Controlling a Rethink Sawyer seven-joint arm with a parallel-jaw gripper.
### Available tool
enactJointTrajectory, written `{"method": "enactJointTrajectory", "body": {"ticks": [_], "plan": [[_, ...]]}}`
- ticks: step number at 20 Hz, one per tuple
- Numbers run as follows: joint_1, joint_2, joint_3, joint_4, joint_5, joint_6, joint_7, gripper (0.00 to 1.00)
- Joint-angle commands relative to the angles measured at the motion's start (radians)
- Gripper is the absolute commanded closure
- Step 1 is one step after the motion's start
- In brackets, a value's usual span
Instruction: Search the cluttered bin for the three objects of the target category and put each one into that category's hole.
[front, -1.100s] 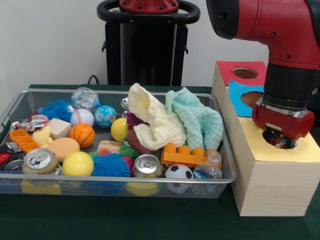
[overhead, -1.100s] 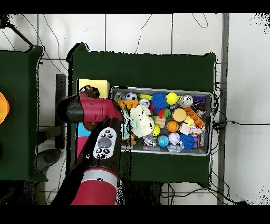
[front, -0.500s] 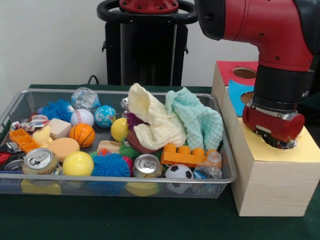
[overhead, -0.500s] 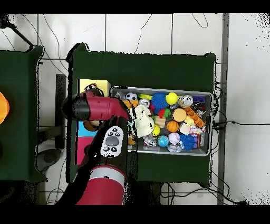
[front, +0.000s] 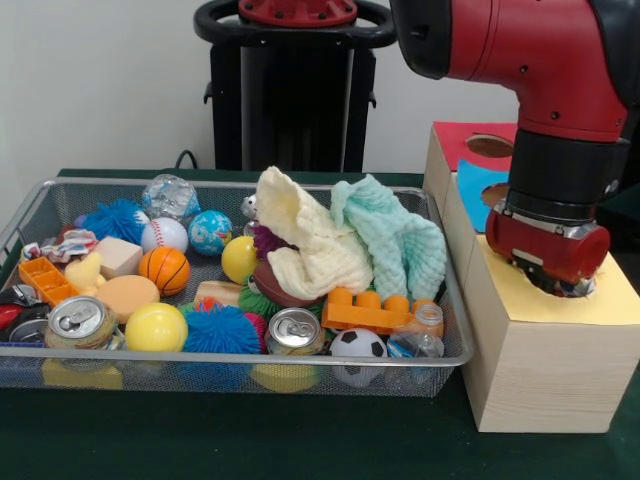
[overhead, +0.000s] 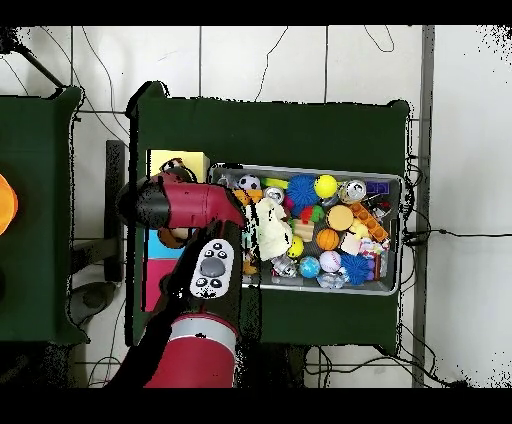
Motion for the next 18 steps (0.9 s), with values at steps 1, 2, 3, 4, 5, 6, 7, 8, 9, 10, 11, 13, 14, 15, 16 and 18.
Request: {"method": "enactJointTrajectory", "body": {"ticks": [1,2,3,4,5,6,7,8,9,10,11,13,14,15,16,18], "plan": [[0.003,0.008,0.057,0.046,0.018,0.111,0.083,1.0],[0.015,0.011,0.05,0.048,0.02,0.112,0.093,1.0],[0.021,0.014,0.05,0.051,0.023,0.119,0.1,1.0],[0.033,0.018,0.04,0.047,0.024,0.149,0.105,1.0],[0.036,0.021,0.046,0.049,0.032,0.166,0.113,1.0],[0.038,0.023,0.052,0.052,0.04,0.184,0.121,1.0],[0.039,0.026,0.055,0.049,0.046,0.195,0.123,1.0],[0.039,0.029,0.059,0.046,0.051,0.206,0.126,1.0],[0.04,0.035,0.06,0.039,0.055,0.216,0.128,1.0],[0.04,0.039,0.062,0.034,0.058,0.218,0.128,1.0],[0.039,0.043,0.064,0.029,0.061,0.22,0.128,1.0],[0.039,0.051,0.063,0.017,0.065,0.224,0.125,1.0],[0.035,0.052,0.064,0.014,0.067,0.226,0.121,1.0],[0.035,0.056,0.066,0.009,0.069,0.229,0.118,1.0],[0.032,0.055,0.068,0.01,0.069,0.226,0.113,1.0],[0.023,0.052,0.073,0.009,0.072,0.226,0.104,1.0]]}}
